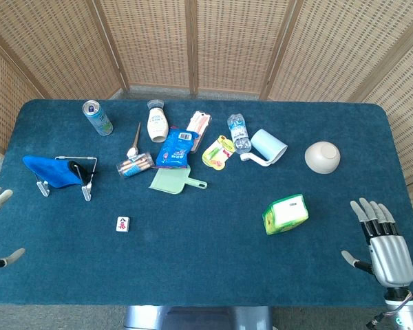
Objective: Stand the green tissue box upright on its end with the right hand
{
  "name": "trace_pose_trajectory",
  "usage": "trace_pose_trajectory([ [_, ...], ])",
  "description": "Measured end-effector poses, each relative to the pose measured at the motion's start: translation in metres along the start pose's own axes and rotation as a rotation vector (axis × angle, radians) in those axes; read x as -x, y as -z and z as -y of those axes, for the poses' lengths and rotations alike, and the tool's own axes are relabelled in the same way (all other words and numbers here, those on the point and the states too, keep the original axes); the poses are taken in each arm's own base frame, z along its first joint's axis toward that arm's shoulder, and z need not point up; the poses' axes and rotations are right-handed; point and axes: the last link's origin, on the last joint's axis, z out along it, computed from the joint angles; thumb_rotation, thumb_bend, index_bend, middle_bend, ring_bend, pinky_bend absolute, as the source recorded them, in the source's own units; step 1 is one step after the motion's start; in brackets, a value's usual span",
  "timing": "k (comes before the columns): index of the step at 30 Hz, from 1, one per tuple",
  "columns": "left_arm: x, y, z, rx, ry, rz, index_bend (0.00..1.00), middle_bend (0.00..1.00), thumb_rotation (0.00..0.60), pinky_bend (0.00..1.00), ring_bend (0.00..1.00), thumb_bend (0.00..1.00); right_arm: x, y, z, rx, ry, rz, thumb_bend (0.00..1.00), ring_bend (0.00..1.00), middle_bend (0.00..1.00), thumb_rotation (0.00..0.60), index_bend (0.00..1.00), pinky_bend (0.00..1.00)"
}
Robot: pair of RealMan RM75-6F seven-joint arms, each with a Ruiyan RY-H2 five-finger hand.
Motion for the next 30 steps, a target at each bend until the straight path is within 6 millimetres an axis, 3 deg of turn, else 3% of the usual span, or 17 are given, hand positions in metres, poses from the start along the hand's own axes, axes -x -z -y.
trace_pose_trajectory([
  [14, 0.002, -0.001, 0.001, -0.005, -0.004, 0.013, 0.0, 0.0, 0.6, 0.0, 0.0, 0.04, 0.009, -0.007, 0.014, -0.062, -0.037, 0.057, 0.0, 0.0, 0.0, 0.6, 0.0, 0.07],
  [23, 0.003, -0.003, 0.002, -0.015, -0.006, 0.02, 0.0, 0.0, 0.6, 0.0, 0.0, 0.04, 0.014, -0.045, 0.054, -0.196, -0.008, 0.162, 0.0, 0.0, 0.0, 0.6, 0.0, 0.07],
  [30, 0.003, -0.005, 0.004, -0.022, -0.001, 0.025, 0.0, 0.0, 0.6, 0.0, 0.0, 0.04, 0.022, -0.075, 0.086, -0.294, 0.114, 0.245, 0.0, 0.0, 0.0, 0.6, 0.0, 0.07],
])
